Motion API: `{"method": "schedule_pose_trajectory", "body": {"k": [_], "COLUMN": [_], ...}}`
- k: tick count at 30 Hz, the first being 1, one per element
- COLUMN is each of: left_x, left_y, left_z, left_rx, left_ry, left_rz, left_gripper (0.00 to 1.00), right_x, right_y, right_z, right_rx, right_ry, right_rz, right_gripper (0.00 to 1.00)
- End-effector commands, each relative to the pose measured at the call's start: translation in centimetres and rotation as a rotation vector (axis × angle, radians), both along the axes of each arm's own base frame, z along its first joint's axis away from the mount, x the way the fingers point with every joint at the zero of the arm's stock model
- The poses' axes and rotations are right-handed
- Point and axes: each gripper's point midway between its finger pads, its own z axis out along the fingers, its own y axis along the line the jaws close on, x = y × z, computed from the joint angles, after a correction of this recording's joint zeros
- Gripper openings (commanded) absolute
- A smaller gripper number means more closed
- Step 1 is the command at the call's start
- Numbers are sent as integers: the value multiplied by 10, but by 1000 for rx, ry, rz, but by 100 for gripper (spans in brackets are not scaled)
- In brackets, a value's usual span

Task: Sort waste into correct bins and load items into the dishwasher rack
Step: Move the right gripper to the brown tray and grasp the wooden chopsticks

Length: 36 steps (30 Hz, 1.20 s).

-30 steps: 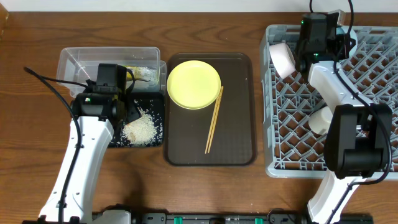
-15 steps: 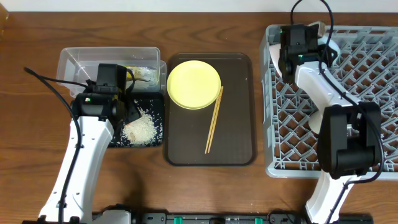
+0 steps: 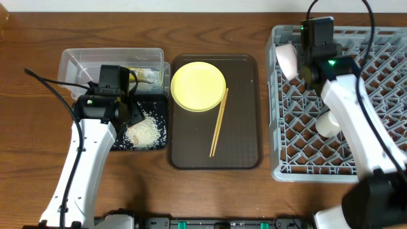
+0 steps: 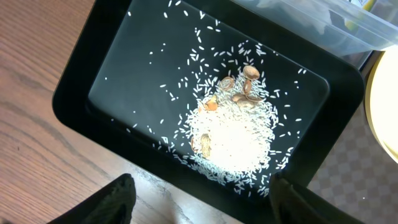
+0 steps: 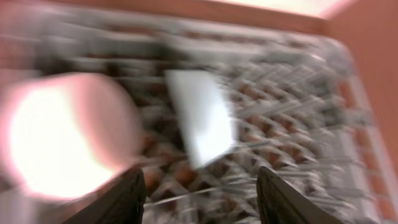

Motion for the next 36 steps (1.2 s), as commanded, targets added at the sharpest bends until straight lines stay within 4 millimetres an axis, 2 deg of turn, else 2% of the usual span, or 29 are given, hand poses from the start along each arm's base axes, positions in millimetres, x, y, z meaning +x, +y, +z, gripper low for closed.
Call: {"method": "schedule_pose_trajectory", "body": {"k": [1,2,5,11,15,20,26,32,36], "left_x": [-2,-2,-2,-2,-2,-2,-2,-2,-2], "left_y": [2,2,2,2,2,2,2,2,2], "left_z": [0,0,0,0,0,0,0,0,0], "left_rx": [1,1,1,1,1,1,1,1,1], "left_ry": [-1,-1,-1,-1,-1,-1,-1,-1,-1], "left_rz": [8,8,8,8,8,8,8,8,8], "left_gripper": [73,73,73,73,73,73,74,73,74], "right_x": [-21,-30,-58,-98,-112,-120,-127,-129,-128], "right_y": [94,112,150,199,217,225,230,229,223], "right_z": [-5,-8,-25,-75,-112,-155,-194,-209,-213], "right_rx": [324,379,449,459,440,387,369,350,335], "right_ry": [76,112,228,407,495,572,637,661,653], "right_rz": [275,311,381,386,360,275,209,197,153], "right_gripper": [55,55,56,57,56,54,54,54,54]}}
